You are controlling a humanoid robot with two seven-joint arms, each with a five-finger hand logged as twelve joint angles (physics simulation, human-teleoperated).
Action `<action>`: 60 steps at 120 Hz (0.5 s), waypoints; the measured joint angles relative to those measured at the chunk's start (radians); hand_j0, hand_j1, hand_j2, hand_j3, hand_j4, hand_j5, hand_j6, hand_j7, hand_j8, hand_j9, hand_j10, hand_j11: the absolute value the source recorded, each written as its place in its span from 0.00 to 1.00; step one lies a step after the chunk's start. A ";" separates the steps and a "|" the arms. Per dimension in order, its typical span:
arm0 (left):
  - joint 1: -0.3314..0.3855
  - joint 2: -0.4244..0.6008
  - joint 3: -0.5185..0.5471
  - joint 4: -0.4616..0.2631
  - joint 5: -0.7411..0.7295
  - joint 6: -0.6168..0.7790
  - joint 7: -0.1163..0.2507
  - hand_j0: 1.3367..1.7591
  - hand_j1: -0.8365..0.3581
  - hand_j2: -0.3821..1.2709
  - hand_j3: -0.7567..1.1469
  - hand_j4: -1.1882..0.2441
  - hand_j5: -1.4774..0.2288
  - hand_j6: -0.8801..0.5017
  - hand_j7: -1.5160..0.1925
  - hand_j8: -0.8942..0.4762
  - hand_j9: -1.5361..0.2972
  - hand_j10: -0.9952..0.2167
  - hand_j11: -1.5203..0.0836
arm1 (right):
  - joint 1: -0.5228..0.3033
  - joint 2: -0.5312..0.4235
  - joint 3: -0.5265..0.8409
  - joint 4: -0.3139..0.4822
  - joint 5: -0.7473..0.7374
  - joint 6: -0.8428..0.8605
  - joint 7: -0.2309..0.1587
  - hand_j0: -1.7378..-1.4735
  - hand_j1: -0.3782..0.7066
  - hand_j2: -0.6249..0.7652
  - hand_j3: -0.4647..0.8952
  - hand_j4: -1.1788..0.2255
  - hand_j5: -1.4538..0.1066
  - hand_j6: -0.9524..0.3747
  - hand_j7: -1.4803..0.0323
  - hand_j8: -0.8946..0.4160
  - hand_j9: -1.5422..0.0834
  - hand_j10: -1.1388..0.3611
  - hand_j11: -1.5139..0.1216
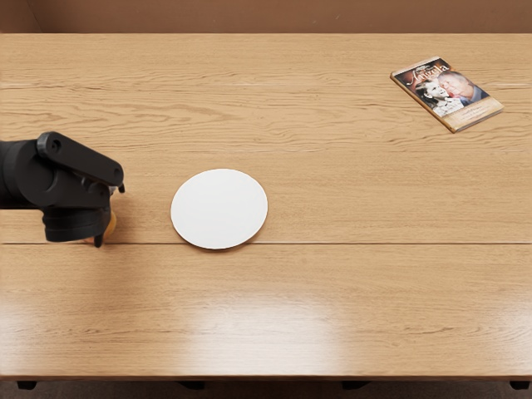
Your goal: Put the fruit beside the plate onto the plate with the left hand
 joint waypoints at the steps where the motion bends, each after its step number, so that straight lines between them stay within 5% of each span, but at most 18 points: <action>1: 0.000 0.000 0.000 0.000 0.000 0.000 0.000 0.76 0.74 0.26 0.40 0.66 0.68 0.46 0.70 0.47 0.66 0.62 0.75 | 0.000 0.000 0.000 0.000 0.000 0.000 0.000 0.30 0.07 0.44 0.34 0.81 0.90 0.69 0.95 0.66 0.92 0.74 0.90; 60: 0.027 -0.005 0.018 -0.018 0.002 0.097 -0.026 0.76 0.66 0.28 0.40 0.59 0.60 0.39 0.62 0.40 0.59 0.54 0.67 | 0.000 0.000 0.000 0.000 0.000 0.000 0.000 0.30 0.07 0.44 0.34 0.81 0.90 0.69 0.95 0.66 0.92 0.74 0.90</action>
